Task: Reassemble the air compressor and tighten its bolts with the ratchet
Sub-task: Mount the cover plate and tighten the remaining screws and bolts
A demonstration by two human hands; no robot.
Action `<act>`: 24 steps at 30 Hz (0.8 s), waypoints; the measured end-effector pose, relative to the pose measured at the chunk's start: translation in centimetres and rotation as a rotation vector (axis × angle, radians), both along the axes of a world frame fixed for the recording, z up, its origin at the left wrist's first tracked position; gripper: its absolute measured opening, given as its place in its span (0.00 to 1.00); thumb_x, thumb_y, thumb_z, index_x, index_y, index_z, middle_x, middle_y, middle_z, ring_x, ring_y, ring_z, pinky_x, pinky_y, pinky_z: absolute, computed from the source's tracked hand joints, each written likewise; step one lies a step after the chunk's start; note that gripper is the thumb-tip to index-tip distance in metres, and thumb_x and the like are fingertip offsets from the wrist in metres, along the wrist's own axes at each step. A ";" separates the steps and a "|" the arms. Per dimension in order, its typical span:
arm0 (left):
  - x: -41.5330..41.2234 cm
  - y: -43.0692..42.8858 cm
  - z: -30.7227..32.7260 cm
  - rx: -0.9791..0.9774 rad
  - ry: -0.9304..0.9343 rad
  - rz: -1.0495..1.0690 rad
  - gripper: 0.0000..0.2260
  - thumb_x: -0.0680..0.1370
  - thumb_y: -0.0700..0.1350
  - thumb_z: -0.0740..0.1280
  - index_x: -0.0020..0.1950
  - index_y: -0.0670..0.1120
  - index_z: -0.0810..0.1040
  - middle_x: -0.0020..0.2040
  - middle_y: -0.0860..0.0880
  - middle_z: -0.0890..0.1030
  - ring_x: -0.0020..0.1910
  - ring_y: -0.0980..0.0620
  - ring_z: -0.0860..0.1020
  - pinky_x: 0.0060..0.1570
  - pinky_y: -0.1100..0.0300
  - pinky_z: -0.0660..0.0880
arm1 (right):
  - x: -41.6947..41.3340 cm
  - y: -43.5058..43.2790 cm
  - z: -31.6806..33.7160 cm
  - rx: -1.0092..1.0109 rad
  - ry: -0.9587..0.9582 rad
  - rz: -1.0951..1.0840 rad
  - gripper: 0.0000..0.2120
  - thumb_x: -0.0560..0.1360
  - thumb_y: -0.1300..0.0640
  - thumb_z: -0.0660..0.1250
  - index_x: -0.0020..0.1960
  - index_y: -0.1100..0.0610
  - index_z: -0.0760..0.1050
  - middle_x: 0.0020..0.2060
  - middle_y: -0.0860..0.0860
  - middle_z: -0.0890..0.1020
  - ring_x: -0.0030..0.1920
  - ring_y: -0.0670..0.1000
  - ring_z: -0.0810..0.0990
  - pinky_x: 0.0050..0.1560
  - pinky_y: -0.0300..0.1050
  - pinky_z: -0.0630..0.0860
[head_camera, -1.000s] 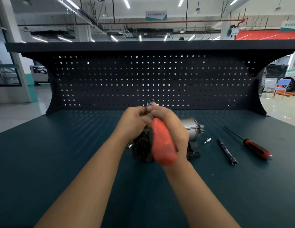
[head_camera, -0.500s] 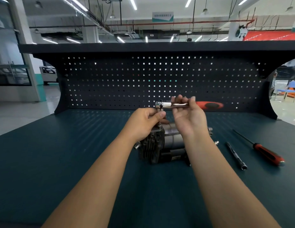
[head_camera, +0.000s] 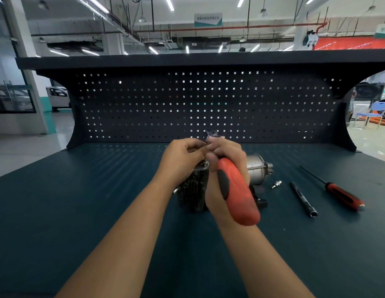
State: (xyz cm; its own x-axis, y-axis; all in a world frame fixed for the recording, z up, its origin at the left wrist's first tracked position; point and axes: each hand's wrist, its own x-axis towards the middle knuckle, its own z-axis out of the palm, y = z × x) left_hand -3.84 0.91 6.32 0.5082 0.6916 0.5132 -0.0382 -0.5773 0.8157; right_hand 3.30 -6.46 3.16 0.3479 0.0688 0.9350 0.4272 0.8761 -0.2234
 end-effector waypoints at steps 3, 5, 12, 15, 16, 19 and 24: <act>-0.1 0.0 -0.1 0.014 0.002 -0.006 0.06 0.72 0.44 0.69 0.41 0.55 0.84 0.34 0.56 0.83 0.34 0.62 0.80 0.33 0.66 0.73 | 0.9 -0.1 -0.2 -0.105 -0.167 -0.098 0.12 0.73 0.71 0.63 0.51 0.57 0.70 0.52 0.41 0.77 0.57 0.44 0.76 0.62 0.34 0.70; -0.1 0.1 -0.2 -0.002 -0.017 -0.023 0.08 0.69 0.43 0.67 0.43 0.53 0.83 0.35 0.54 0.83 0.37 0.58 0.81 0.36 0.63 0.75 | 0.7 -0.2 0.2 -0.122 -0.211 -0.132 0.10 0.72 0.67 0.64 0.50 0.56 0.70 0.51 0.46 0.77 0.55 0.45 0.75 0.60 0.35 0.70; -0.5 0.2 0.2 -0.025 -0.043 -0.047 0.12 0.70 0.33 0.67 0.37 0.51 0.82 0.28 0.55 0.80 0.32 0.57 0.79 0.34 0.63 0.76 | -0.5 -0.9 0.3 -0.262 -0.066 0.126 0.13 0.75 0.72 0.61 0.49 0.55 0.77 0.47 0.56 0.81 0.52 0.46 0.79 0.54 0.34 0.73; -0.3 -0.1 0.0 -0.028 -0.060 -0.076 0.08 0.75 0.40 0.70 0.39 0.53 0.82 0.33 0.54 0.84 0.33 0.60 0.81 0.33 0.67 0.77 | -0.6 -1.2 1.3 -0.063 0.142 0.173 0.09 0.80 0.67 0.57 0.55 0.56 0.65 0.44 0.64 0.79 0.51 0.55 0.80 0.55 0.40 0.75; -0.3 0.0 0.1 -0.039 -0.057 -0.083 0.06 0.75 0.42 0.70 0.41 0.53 0.83 0.35 0.53 0.84 0.35 0.59 0.81 0.35 0.65 0.78 | -0.1 -1.1 1.6 -0.022 0.236 0.190 0.07 0.81 0.65 0.56 0.55 0.56 0.63 0.41 0.62 0.80 0.50 0.56 0.81 0.55 0.43 0.77; -0.2 0.1 0.2 -0.026 -0.036 -0.079 0.06 0.76 0.43 0.69 0.40 0.52 0.82 0.37 0.52 0.85 0.38 0.57 0.81 0.42 0.60 0.79 | 1.8 -0.7 3.1 -0.146 0.672 0.445 0.03 0.83 0.61 0.53 0.55 0.56 0.63 0.35 0.53 0.84 0.43 0.54 0.85 0.48 0.47 0.81; -0.2 0.2 0.4 0.039 0.015 -0.039 0.06 0.77 0.47 0.68 0.40 0.53 0.81 0.38 0.55 0.85 0.38 0.61 0.81 0.44 0.62 0.79 | 4.5 0.5 5.3 -0.315 1.056 0.955 0.08 0.83 0.62 0.54 0.50 0.64 0.70 0.33 0.56 0.81 0.36 0.53 0.83 0.40 0.51 0.80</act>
